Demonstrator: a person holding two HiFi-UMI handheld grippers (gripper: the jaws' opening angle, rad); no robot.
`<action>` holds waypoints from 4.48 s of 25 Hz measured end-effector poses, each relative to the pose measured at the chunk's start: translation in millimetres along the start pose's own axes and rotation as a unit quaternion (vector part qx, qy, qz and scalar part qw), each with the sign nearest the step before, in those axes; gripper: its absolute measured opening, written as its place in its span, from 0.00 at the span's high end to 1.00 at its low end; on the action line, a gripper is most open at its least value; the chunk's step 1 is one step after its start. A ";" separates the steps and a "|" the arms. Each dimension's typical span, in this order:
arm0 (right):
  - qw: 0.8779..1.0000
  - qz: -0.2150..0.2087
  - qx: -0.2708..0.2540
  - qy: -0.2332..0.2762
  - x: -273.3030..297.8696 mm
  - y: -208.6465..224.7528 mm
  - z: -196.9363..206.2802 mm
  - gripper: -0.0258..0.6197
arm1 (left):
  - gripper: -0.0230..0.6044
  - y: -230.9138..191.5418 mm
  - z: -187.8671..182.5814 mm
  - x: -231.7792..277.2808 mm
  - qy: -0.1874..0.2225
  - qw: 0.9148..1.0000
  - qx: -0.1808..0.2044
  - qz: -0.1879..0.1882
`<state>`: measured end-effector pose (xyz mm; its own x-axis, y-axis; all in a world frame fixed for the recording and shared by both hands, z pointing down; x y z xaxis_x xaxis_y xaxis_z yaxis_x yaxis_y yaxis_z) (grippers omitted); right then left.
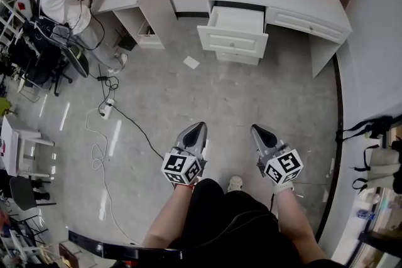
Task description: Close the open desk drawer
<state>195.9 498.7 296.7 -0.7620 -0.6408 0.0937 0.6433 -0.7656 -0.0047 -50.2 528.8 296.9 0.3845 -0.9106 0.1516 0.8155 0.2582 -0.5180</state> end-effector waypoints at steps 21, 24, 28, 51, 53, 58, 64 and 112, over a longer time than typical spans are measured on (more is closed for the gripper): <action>0.999 0.033 0.027 -0.004 154.4 74.0 -13.7 0.96 | 0.96 -95.7 -89.2 139.5 -0.015 0.999 0.004 0.046; 0.999 0.041 0.034 -0.009 174.4 78.0 -9.7 0.96 | 0.96 -114.4 -97.4 151.7 -0.022 0.999 0.001 0.047; 0.998 0.048 0.039 -0.013 200.1 80.0 -6.5 0.96 | 0.96 -135.1 -107.7 165.9 -0.033 0.998 -0.002 0.061; 0.993 0.104 0.048 -0.025 258.2 119.3 2.5 0.96 | 0.96 -174.9 -121.5 235.5 -0.071 0.990 -0.002 0.125; 0.993 0.105 0.052 -0.027 267.2 134.5 9.5 0.96 | 0.96 -178.9 -120.8 249.7 -0.073 0.990 0.000 0.124; 0.993 0.100 0.050 -0.031 298.1 163.2 25.9 0.96 | 0.96 -194.3 -114.3 283.6 -0.088 0.989 0.002 0.121; 0.993 0.101 0.029 -0.052 332.5 199.5 44.6 0.96 | 0.96 -210.8 -95.2 337.6 -0.114 0.987 -0.015 0.112; 0.975 0.175 0.117 -0.071 442.5 326.4 161.8 0.96 | 0.97 -259.9 -13.9 543.3 -0.126 0.988 -0.055 0.074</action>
<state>80.9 -25.5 497.7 -0.4861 -0.8331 0.2639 0.8737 -0.4576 0.1648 -59.3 -37.5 502.2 0.6018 -0.7535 0.2649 0.6966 0.3329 -0.6356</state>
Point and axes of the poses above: the fingertips, and each gripper's own axes: x forward along the fingers, y to its right, z out of its underside, the point moved 8 cm from there along -x, backward along the fingers, and after that the axes turned 15 degrees about -x, right-handed, at the moved point
